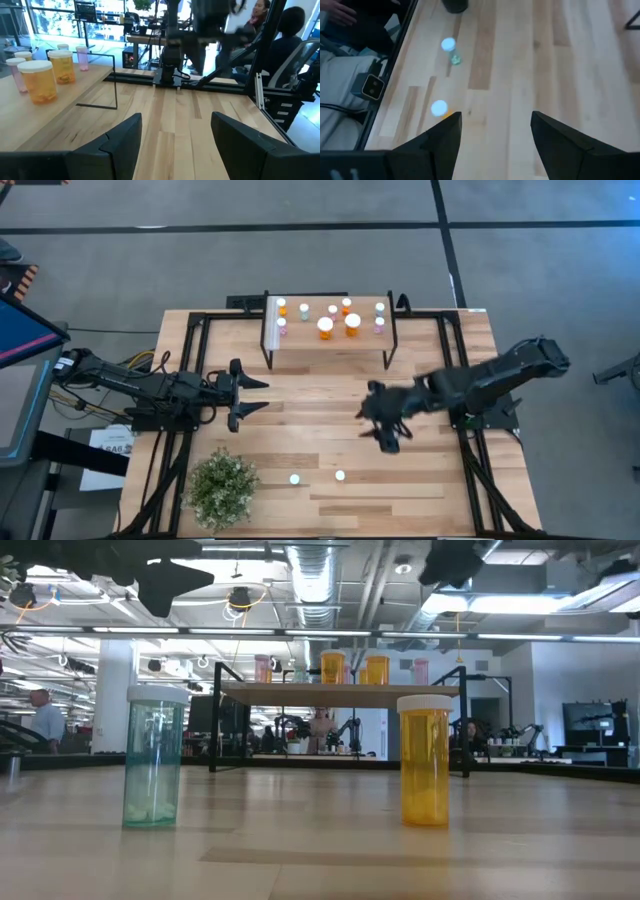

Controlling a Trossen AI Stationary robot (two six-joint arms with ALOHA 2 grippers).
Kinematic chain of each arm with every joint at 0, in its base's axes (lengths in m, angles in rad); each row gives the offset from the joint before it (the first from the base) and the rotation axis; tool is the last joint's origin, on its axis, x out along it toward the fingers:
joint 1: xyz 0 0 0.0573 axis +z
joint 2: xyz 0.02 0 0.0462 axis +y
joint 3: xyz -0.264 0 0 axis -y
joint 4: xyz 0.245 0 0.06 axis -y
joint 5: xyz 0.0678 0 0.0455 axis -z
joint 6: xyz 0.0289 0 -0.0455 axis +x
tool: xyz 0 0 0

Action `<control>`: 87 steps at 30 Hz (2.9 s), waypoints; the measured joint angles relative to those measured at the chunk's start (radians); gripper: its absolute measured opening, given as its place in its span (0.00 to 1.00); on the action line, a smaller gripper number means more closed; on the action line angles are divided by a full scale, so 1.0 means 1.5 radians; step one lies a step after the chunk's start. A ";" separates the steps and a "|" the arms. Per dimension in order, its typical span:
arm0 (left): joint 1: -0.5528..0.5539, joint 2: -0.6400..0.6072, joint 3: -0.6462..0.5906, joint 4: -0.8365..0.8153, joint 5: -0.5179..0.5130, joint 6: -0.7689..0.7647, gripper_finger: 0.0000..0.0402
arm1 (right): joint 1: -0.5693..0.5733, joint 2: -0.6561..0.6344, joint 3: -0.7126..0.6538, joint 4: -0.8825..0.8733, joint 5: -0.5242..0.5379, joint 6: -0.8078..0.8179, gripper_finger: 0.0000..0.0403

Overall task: Pick and place medicine bottles onto shelf by color
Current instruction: Put the light orange pill bottle on the shelf

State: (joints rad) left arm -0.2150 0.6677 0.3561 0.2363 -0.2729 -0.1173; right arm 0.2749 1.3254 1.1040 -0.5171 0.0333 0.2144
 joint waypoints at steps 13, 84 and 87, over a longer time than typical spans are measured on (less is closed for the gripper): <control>0.000 0.000 0.000 0.001 0.000 -0.005 0.56 | 0.167 0.126 -0.119 0.305 0.146 0.040 0.65; -0.006 0.266 0.089 0.045 0.105 0.002 0.56 | 0.155 0.353 0.075 0.024 0.177 -0.587 0.65; -0.013 0.266 0.089 0.044 0.105 -0.002 0.56 | 0.155 0.382 0.099 0.014 0.178 -0.643 0.65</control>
State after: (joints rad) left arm -0.2339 1.0664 0.4900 0.3027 -0.1150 -0.1206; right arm 0.5079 1.8986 1.2529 -0.4961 0.3004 -0.7507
